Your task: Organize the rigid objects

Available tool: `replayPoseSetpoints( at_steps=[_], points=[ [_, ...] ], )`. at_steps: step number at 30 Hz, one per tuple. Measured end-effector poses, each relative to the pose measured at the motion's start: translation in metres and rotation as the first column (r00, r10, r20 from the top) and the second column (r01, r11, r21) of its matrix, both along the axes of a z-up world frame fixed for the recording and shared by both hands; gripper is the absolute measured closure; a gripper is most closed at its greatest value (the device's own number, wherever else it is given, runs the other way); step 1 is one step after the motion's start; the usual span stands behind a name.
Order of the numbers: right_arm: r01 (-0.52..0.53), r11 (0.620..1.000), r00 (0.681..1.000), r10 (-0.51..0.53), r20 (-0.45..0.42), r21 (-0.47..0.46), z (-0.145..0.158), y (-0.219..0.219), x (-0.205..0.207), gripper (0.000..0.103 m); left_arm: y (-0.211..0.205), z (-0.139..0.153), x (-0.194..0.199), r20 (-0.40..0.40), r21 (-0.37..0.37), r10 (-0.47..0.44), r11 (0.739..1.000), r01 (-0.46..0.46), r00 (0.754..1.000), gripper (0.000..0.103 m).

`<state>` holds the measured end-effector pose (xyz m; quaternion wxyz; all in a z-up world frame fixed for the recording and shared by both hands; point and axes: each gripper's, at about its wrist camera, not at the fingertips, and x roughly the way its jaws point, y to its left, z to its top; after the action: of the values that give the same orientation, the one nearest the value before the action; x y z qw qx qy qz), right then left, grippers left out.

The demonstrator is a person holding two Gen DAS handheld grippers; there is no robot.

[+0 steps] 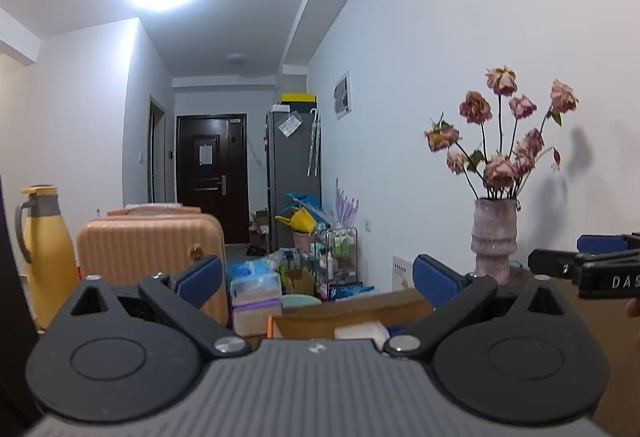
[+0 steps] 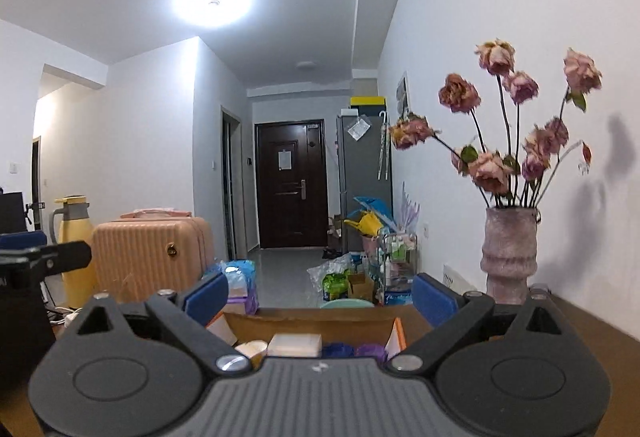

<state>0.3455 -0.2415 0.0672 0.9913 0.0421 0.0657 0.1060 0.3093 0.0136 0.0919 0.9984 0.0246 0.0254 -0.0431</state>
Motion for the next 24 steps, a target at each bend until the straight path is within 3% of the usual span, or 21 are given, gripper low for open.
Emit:
replayPoseSetpoints(
  at_steps=[4, 8, 11, 16, 20, 24],
  points=[
    [-0.022, 1.000, 1.000, 0.022, -0.002, 0.020, -0.013, -0.003, -0.035, 0.001, 0.006, -0.019, -0.037, -0.015, 0.022, 0.013, 1.000, -0.013, 1.000, 0.000],
    [-0.024, 0.999, 1.000, 0.025, 0.011, -0.049, -0.032, -0.001, -0.083, 0.000, 0.010, -0.047, -0.082, -0.019, 0.080, 0.034, 0.996, -0.033, 0.999, 0.000],
    [-0.025, 0.996, 1.000, 0.026, 0.017, -0.089, -0.048, -0.002, -0.123, 0.000, 0.015, -0.064, -0.118, -0.035, 0.063, 0.040, 0.997, -0.037, 0.999, 0.000],
    [-0.047, 0.989, 0.999, 0.049, 0.010, -0.140, -0.067, 0.000, -0.185, 0.000, 0.025, -0.082, -0.183, 0.015, 0.063, 0.048, 0.997, -0.049, 0.999, 0.000],
    [-0.065, 0.981, 0.998, 0.068, 0.015, -0.182, -0.082, 0.012, -0.234, 0.000, 0.030, -0.092, -0.227, -0.011, -0.013, 0.113, 0.993, -0.114, 0.993, 0.000],
    [-0.103, 0.979, 0.995, 0.104, -0.005, -0.178, -0.092, 0.019, -0.257, 0.000, 0.023, -0.097, -0.243, 0.000, 0.034, 0.069, 0.997, -0.069, 0.998, 0.000]
  ],
)
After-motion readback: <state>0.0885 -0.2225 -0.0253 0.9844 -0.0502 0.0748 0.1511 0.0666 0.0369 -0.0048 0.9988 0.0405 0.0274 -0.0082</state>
